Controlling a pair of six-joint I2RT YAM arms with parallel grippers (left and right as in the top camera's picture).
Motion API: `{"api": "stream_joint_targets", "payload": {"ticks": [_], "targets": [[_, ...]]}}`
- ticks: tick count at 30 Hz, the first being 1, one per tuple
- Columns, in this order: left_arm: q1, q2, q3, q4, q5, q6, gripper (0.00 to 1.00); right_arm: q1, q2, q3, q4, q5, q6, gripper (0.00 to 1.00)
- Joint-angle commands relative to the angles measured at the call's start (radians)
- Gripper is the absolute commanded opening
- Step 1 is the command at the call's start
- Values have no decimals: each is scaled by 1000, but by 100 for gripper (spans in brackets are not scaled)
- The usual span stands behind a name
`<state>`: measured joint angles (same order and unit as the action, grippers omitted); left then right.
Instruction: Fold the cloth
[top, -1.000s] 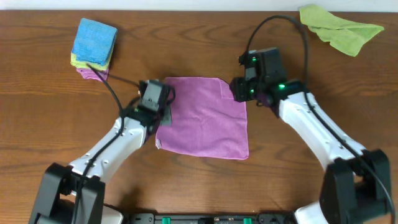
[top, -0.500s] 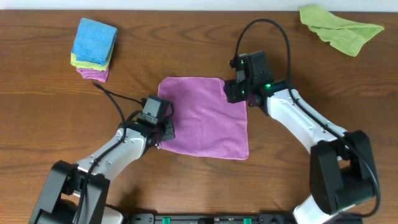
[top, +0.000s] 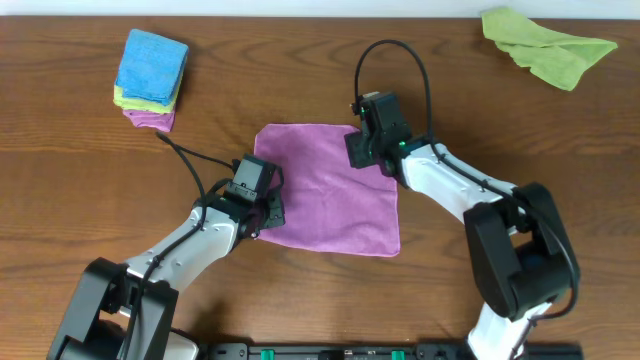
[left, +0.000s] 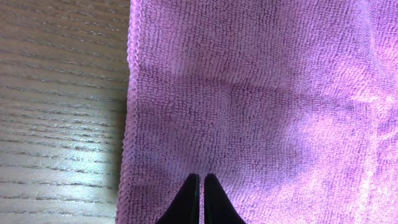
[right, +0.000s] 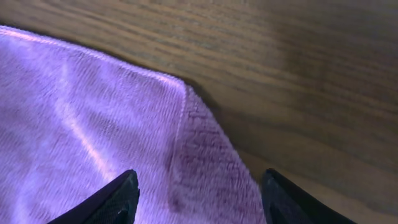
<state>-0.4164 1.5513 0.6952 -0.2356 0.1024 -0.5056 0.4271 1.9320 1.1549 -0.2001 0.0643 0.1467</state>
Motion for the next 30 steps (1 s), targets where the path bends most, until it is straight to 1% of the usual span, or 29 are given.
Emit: {"api": "stream_joint_targets", "payload": {"ticks": [1,13,19,30], "targets": [[-4,4,-5,-10,3,-15,6,8,34,5,18,38,-14,64],[-4,4,-5,-11,3,-15,6,10,83,5,60,73,-14,66],[-4,4,-5,-11,3,-15,6,6,83,5,70,174,-14,66],[-4,4,-5,-14,2,-15,6,-33,83,5,70,268,-13,63]]}}
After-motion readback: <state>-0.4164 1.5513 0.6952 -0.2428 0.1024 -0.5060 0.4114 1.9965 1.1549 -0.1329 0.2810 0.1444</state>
